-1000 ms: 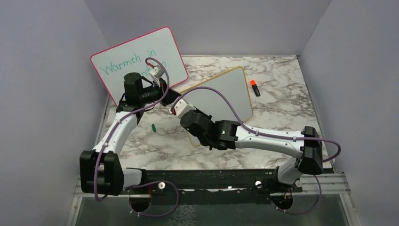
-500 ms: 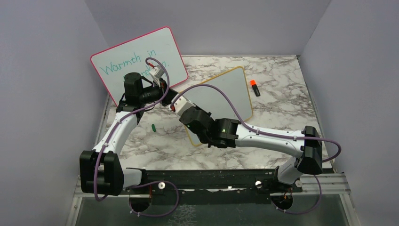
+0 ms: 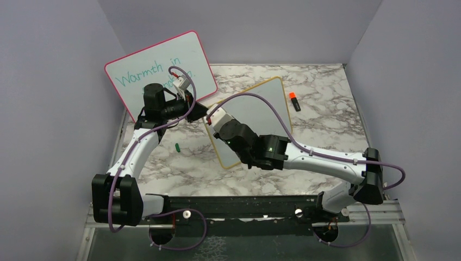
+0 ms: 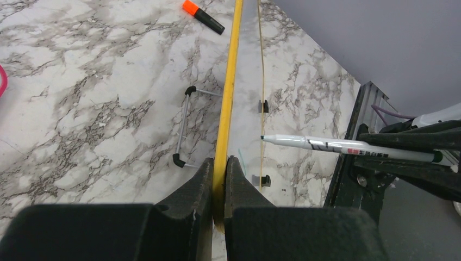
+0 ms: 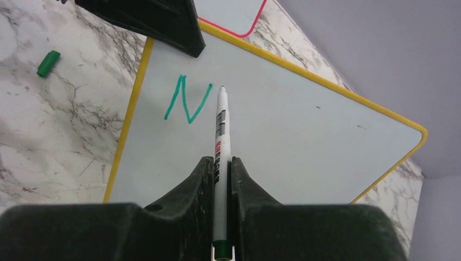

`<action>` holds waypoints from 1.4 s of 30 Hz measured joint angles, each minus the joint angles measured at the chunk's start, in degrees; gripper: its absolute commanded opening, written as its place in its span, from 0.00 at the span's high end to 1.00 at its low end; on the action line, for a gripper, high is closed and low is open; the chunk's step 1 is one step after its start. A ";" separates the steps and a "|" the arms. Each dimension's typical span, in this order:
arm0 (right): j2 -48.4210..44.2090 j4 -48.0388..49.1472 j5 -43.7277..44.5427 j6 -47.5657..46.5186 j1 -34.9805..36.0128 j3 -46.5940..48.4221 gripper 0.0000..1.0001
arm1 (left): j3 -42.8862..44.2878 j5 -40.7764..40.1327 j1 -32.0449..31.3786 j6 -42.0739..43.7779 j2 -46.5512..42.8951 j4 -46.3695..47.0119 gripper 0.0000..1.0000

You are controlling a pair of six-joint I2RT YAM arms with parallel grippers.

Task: Write a sentence on the whiteboard

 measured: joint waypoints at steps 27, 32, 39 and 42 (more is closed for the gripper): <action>-2.71 -0.85 -2.49 7.02 -0.26 -5.62 1.00 | 0.09 -0.02 -0.09 0.42 0.00 -0.07 1.00; -2.14 -0.85 -2.45 7.06 -0.26 -5.79 1.00 | 0.11 -0.02 -0.13 0.42 0.00 -0.09 1.00; -1.66 -0.83 -2.38 7.06 -0.37 -5.79 1.00 | 0.11 -0.02 -0.15 0.42 0.00 -0.09 1.00; -1.22 -0.85 -2.34 7.15 -0.76 -5.84 1.00 | 0.11 -0.04 -0.15 0.44 0.00 -0.09 1.00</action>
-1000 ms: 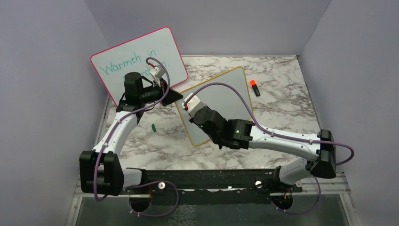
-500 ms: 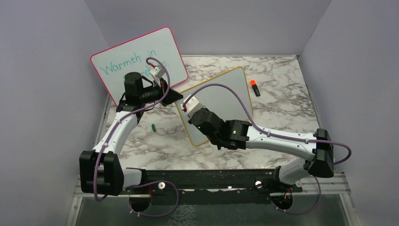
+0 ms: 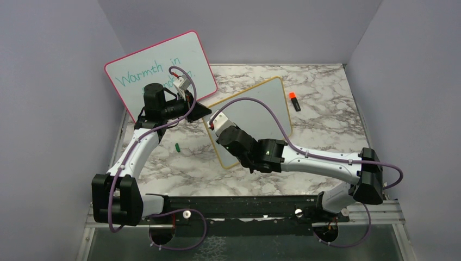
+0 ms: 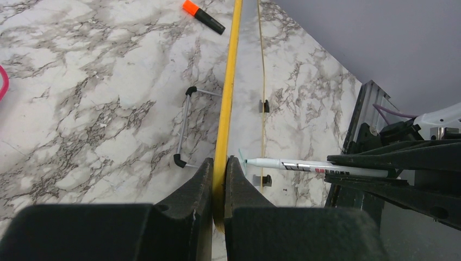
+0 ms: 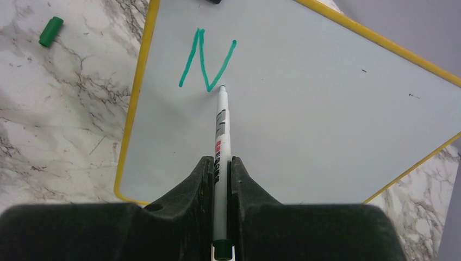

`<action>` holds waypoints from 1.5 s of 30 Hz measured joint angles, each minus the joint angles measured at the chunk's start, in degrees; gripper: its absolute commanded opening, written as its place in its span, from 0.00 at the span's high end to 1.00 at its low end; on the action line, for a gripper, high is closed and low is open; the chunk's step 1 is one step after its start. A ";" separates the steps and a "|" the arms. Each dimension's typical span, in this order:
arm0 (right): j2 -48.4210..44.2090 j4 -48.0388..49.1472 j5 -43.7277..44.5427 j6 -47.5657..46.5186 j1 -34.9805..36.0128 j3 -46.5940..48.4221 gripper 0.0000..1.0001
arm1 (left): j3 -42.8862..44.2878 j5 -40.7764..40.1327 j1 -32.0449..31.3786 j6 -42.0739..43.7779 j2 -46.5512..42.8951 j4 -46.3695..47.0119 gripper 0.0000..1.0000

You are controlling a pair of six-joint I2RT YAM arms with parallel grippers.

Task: Write a sentence on the whiteboard

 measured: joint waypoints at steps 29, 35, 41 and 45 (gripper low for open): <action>-0.07 0.33 2.99 0.46 -0.79 -1.09 1.00 | 0.00 -0.46 0.00 0.33 0.17 -0.02 1.00; -0.07 1.36 3.28 -0.72 -1.09 -1.09 1.00 | 0.04 -0.44 0.00 0.37 0.24 -0.02 1.00; -0.07 1.81 3.23 -1.64 -1.09 -1.09 1.00 | 0.15 -0.46 0.00 0.37 0.35 -0.02 1.00; -0.07 2.67 3.08 -2.14 -1.11 -1.09 1.00 | 0.17 -0.44 0.00 0.39 0.37 -0.02 1.00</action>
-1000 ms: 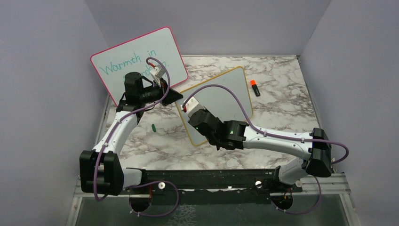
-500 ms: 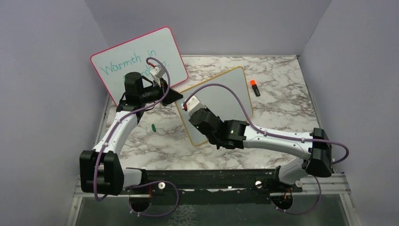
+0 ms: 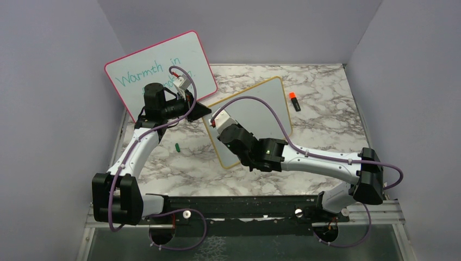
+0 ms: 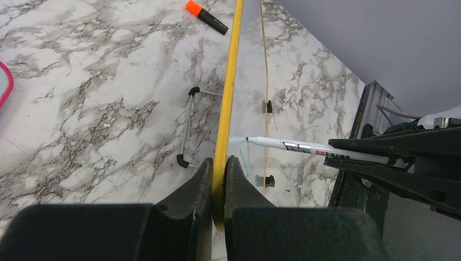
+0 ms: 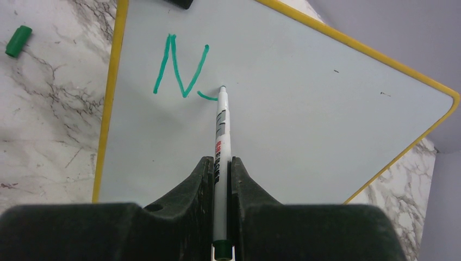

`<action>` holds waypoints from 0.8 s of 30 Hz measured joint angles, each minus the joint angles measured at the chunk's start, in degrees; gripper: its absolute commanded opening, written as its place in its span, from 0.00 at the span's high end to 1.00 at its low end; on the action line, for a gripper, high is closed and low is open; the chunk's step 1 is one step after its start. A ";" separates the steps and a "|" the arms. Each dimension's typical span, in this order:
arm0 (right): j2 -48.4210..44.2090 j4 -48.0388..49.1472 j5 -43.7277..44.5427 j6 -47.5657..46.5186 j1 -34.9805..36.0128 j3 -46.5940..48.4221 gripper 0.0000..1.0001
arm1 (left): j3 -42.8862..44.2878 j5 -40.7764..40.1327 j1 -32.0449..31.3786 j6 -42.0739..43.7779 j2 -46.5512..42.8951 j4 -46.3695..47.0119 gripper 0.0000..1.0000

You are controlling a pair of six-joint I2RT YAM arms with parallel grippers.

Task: Write a sentence on the whiteboard

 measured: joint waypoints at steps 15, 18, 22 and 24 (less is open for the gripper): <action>-0.09 1.25 -2.32 -1.29 -0.26 0.02 1.00 | 0.04 -0.02 0.02 -0.02 0.11 0.00 1.00; -0.13 1.25 -3.06 -1.31 -0.31 0.02 1.00 | 0.04 0.00 0.02 0.00 0.13 0.00 1.00; -0.33 1.25 -4.22 -1.29 -0.33 0.02 1.00 | 0.04 -0.02 0.02 -0.02 0.13 -0.02 1.00; -0.37 1.25 -4.66 -1.29 -0.33 0.02 1.00 | 0.04 -0.02 0.02 -0.02 0.15 -0.02 1.00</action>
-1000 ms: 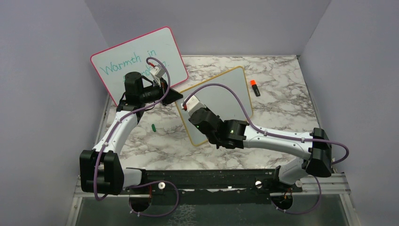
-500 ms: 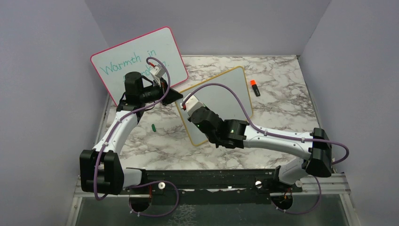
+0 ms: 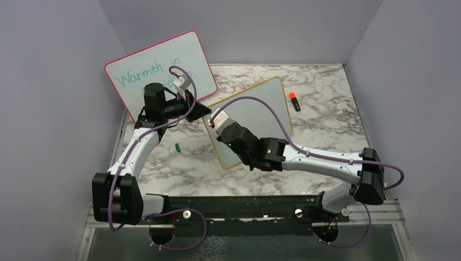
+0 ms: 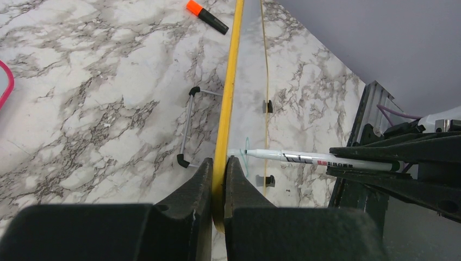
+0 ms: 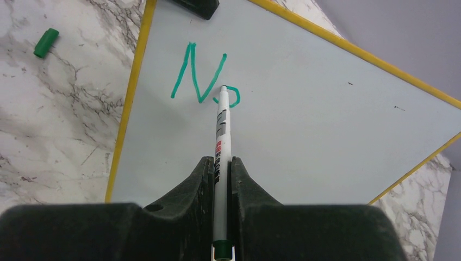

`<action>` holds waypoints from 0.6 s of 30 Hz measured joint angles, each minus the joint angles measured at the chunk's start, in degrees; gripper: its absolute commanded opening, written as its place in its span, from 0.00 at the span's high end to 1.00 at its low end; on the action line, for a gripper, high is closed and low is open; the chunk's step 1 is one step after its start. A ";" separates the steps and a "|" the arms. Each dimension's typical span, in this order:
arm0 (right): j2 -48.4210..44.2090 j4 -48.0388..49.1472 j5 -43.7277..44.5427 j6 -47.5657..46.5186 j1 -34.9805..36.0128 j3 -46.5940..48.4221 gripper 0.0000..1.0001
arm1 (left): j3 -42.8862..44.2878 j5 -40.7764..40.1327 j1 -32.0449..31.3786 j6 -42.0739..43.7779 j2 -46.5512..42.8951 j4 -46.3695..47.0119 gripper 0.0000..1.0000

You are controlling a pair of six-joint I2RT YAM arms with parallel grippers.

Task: Write a sentence on the whiteboard

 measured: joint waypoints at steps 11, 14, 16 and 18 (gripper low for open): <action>-0.07 -0.63 -1.22 0.09 0.00 0.00 1.00 | 0.02 -0.04 0.00 0.02 -0.02 -0.24 1.00; -0.15 -1.33 -1.36 0.26 0.00 0.00 1.00 | 0.04 -0.09 0.00 0.04 -0.02 -0.35 1.00; -0.15 -1.81 -1.49 0.44 0.02 0.00 1.00 | 0.04 -0.09 0.00 0.04 -0.02 -0.39 1.00; -0.17 -2.36 -1.64 0.72 0.02 -0.02 1.00 | 0.04 -0.13 0.00 0.04 -0.02 -0.42 1.00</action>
